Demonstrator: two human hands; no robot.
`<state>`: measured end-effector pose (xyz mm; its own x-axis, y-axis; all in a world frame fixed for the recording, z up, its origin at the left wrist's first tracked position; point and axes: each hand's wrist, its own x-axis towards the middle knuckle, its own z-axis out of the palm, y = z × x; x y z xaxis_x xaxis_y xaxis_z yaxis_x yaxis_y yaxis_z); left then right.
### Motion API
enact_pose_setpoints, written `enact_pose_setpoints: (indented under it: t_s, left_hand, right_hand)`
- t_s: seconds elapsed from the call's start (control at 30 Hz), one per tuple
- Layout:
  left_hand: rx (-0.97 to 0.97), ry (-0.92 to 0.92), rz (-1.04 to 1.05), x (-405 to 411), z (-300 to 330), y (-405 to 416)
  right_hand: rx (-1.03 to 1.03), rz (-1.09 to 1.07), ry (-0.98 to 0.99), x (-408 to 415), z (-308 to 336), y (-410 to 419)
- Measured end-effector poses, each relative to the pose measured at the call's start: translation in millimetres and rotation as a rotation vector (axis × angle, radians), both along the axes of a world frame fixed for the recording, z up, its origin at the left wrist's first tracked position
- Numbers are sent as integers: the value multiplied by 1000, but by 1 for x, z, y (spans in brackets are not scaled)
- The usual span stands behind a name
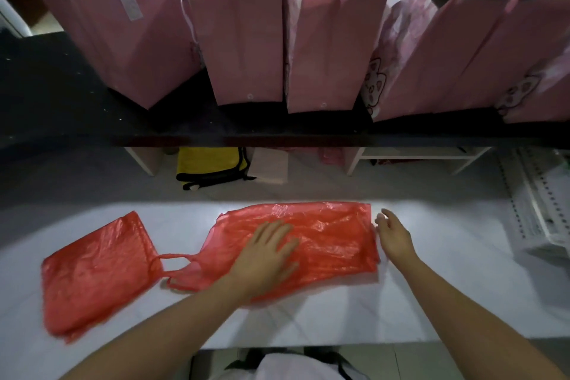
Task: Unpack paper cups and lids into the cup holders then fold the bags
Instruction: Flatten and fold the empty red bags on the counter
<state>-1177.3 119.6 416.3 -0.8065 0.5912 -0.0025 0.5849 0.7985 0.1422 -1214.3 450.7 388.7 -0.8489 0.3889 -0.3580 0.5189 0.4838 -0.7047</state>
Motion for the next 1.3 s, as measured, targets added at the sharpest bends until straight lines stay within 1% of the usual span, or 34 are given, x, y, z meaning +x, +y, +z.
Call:
enact_pose_setpoints:
  t_s: [0.07, 0.13, 0.2, 0.3, 0.33, 0.4, 0.43, 0.5, 0.53, 0.57, 0.6, 0.63, 0.67, 0.7, 0.73, 0.77, 0.83, 0.9, 0.93, 1.0, 1.07, 1.1, 1.13, 1.17, 1.2, 1.23, 1.3]
  left_hand:
    - [-106, -113, -48, 9, -10, 29]
    - [-173, -180, -79, 11, -24, 54]
    - [-202, -170, -97, 9, -35, 74]
    - [-229, -177, -66, 2, -46, 94]
    - [-235, -170, -46, -2, -48, 99]
    - [-246, -155, -9, -10, -52, 106]
    - [-253, -157, 3, -15, -52, 110]
    - [-258, -172, 6, -25, -54, 117]
    - [-261, -184, -8, -28, -55, 120]
    - [-270, -193, -32, -30, -56, 123]
    - [-279, -202, -60, -32, -58, 124]
    - [-283, -212, -85, -32, -61, 123]
    - [-281, -224, -102, -32, -64, 122]
    - [-275, -235, -105, -31, -67, 121]
    - [-263, -244, -101, -29, -68, 120]
    - [-245, -252, -98, -26, -70, 120]
    - [-202, -264, -104, -20, -70, 119]
    - [-108, -291, -103, -15, -70, 118]
    - [-33, -318, -86, -14, -71, 117]
    - [151, -358, -14, -13, -69, 116]
    - [299, -375, 82, -13, -67, 114]
    - [346, -336, 120, -13, -67, 112]
    - [381, -243, 147, -13, -69, 109]
    - [382, -138, 175, -14, -72, 106]
    - [335, -65, 213, -15, -74, 105]
    - [257, -46, 263, -18, -75, 106]
    - [105, -99, 334, -19, -79, 113]
  right_hand:
    - [-26, 59, 22, 12, -4, 9]
    - [42, 194, 54, 26, -7, 16]
    - [141, 355, 91, 40, -8, 21]
    - [157, 571, 118, 55, -10, 28]
    - [189, 645, 101, 58, -15, 32]
    - [383, 805, 51, 62, -29, 38]
    - [448, 857, 47, 64, -35, 40]
    - [488, 925, 64, 63, -38, 43]
    - [457, 923, 73, 64, -37, 42]
    - [339, 859, 82, 65, -34, 42]
    - [166, 742, 103, 67, -29, 40]
    - [-11, 581, 109, 68, -25, 38]
    - [-118, 394, 115, 69, -23, 38]
    - [-94, 265, 141, 68, -21, 36]
    - [-5, 202, 168, 64, -21, 35]
    - [102, 194, 192, 60, -21, 33]
    - [218, 294, 283, 45, -14, 22]
    - [317, 486, 390, 25, -9, 2]
    - [363, 586, 402, 16, -8, -11]
    - [429, 751, 320, 5, -13, -34]
    - [530, 846, 170, 2, -30, -44]
    - [574, 864, 99, 4, -39, -44]
    - [605, 867, 50, 6, -46, -43]
    - [624, 861, 25, 9, -53, -43]
    - [636, 852, 21, 11, -58, -42]
    - [647, 845, 29, 12, -61, -42]
    - [681, 840, 38, 15, -68, -43]
